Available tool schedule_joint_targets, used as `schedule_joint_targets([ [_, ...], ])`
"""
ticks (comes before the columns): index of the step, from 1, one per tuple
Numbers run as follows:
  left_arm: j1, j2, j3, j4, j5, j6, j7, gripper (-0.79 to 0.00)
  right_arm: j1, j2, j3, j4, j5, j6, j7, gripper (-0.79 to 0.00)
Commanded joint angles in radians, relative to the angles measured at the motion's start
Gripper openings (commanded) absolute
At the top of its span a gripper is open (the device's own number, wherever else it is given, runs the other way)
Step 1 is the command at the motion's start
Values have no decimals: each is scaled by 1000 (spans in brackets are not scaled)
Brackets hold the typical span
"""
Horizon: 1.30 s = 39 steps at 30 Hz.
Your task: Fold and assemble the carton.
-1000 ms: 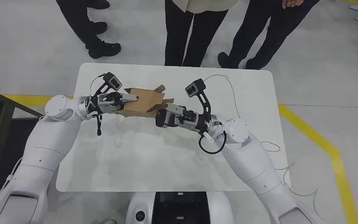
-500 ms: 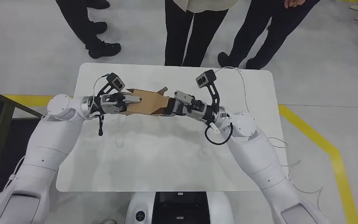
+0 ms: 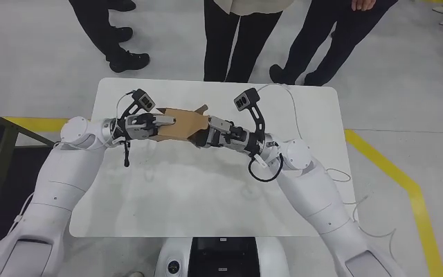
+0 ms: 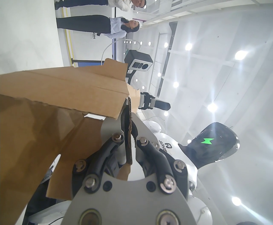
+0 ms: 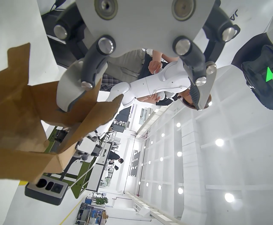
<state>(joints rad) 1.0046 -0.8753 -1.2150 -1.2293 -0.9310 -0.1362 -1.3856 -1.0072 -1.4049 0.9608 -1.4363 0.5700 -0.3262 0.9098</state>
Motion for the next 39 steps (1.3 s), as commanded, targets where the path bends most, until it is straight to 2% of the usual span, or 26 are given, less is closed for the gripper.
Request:
schedule_joint_targets([
  [1,2,-1,-4,-1,8,-10,12,-785,-6,0,-2,-12,-2,2,1,0],
  [21,42,-14,-47,-23,-7,-24,48,-785,-17,-13,-65,-52,-16,37,-32,0],
  [39,49,-20,-83,-11,-20,30,-8,-785,7,-33,-95,-6,-13,11,-63,0],
])
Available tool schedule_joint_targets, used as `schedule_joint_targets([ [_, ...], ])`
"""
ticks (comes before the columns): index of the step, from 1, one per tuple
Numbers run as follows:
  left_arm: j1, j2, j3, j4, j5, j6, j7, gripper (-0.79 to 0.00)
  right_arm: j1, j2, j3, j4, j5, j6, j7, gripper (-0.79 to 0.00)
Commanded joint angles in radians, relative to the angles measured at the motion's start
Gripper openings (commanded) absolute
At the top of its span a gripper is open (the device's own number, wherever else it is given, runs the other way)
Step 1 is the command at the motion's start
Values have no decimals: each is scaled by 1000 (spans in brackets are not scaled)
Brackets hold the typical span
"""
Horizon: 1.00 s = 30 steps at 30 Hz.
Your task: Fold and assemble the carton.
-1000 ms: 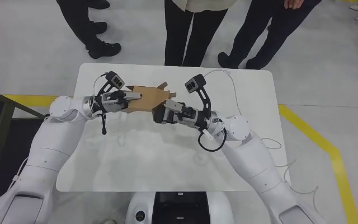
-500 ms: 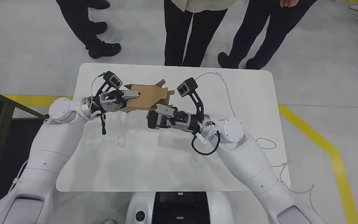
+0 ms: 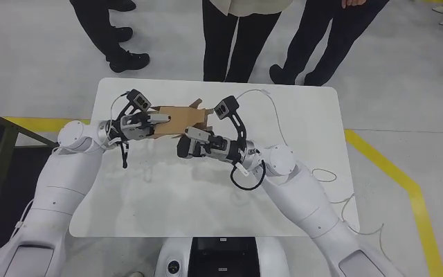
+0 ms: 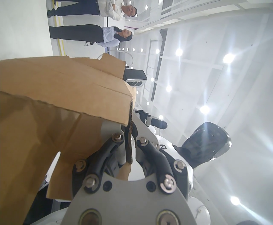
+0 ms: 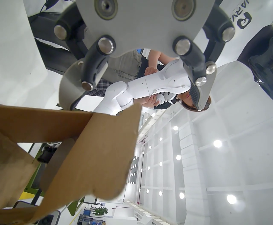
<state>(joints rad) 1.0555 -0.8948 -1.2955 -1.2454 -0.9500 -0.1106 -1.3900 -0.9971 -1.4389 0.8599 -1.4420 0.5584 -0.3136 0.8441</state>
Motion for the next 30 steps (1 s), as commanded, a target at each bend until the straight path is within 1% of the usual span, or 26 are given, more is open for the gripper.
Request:
schedule_joint_targets([
  [1,-4,0,-5,9,-2,10,-10,-785,-8,3,13,-3,-2,-2,5,0],
  [9,-29,1,-19,63,-5,75,-80,-785,-59,31,111,-23,-25,23,33,0],
  [13,-41,1,-28,88,-21,102,-111,-785,-79,47,156,-36,-41,58,69,0],
  [18,-49,0,-37,97,-41,128,-145,-785,-97,59,195,-26,-69,78,67,0],
  [22,-45,0,-30,70,-67,163,-146,-785,-92,60,196,15,-69,82,53,0],
  [25,-38,3,-20,39,-98,198,-146,-785,-75,55,178,51,-69,83,47,0],
  [30,-29,13,-11,2,-140,228,-146,-785,-42,45,142,103,-69,70,35,0],
])
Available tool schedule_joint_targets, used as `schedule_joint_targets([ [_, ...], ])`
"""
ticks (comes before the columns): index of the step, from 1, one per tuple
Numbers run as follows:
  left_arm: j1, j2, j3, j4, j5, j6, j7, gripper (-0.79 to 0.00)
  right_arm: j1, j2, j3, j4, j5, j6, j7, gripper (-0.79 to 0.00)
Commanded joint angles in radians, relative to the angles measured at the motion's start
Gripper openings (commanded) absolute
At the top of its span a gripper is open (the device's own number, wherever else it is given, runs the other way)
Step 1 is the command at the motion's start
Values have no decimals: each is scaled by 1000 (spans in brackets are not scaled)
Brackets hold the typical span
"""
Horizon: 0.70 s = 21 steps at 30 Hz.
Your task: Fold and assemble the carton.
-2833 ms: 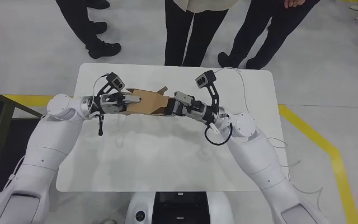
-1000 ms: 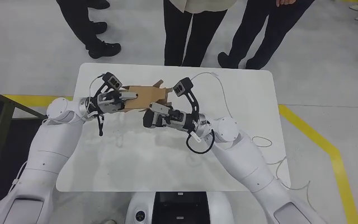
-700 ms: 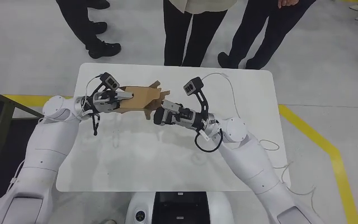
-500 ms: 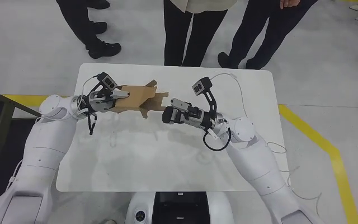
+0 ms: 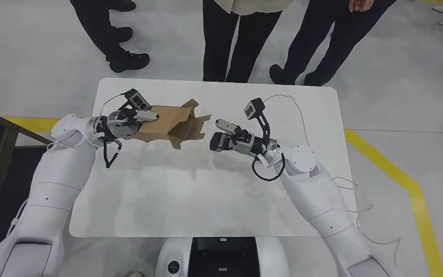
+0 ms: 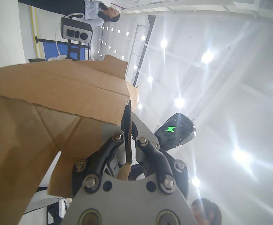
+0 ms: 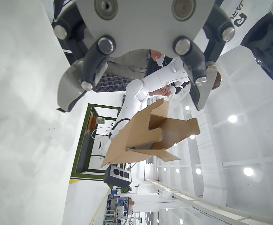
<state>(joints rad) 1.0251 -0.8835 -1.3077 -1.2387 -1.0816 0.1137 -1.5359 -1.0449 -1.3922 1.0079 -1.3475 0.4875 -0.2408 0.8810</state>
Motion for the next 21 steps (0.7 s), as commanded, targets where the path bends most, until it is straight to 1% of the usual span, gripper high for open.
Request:
schedule_joint_targets([
  [1,2,4,2,-9,-14,7,0,-785,9,-4,-12,15,6,-5,-3,0],
  [10,-8,16,23,-24,-91,45,0,-785,30,-12,-36,54,17,-16,4,0],
  [21,-37,19,69,-9,-123,47,0,-785,61,-24,-80,43,1,-4,14,0],
])
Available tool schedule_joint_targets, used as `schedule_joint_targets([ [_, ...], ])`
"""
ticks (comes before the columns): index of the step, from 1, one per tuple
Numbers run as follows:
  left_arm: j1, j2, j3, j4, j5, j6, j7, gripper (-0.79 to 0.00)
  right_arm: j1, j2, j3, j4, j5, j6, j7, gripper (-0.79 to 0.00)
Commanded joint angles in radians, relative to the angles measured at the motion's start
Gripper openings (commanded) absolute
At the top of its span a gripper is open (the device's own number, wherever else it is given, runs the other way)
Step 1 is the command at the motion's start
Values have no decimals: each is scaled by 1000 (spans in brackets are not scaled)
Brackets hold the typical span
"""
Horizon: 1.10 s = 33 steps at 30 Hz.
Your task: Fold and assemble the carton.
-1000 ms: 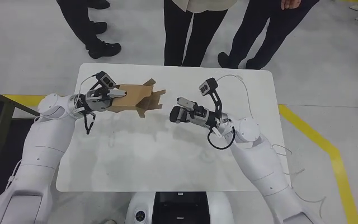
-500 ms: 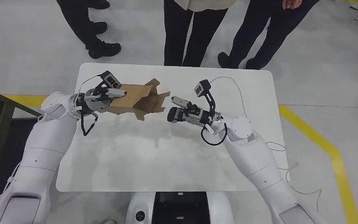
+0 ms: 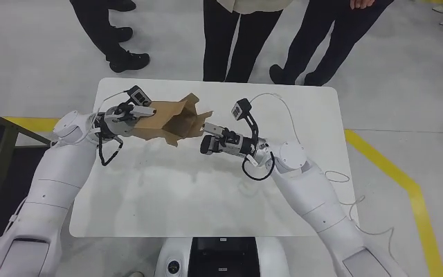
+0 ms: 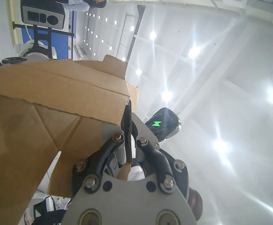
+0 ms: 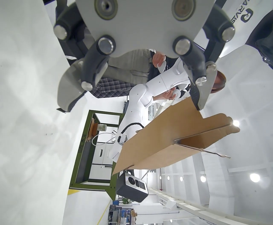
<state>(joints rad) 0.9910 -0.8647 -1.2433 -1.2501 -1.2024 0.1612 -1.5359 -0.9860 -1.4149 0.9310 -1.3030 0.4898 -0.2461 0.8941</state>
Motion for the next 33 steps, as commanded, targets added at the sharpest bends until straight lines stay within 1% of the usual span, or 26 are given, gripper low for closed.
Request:
schedule_joint_targets([
  [1,-5,0,9,4,-5,-1,0,-785,6,-2,-7,-2,-4,3,3,0],
  [13,-26,-2,51,20,-14,-19,0,-785,25,-14,-43,-2,-13,4,-2,0],
  [33,-49,0,82,33,-38,-33,0,-785,32,-24,-75,-7,-45,12,2,0],
])
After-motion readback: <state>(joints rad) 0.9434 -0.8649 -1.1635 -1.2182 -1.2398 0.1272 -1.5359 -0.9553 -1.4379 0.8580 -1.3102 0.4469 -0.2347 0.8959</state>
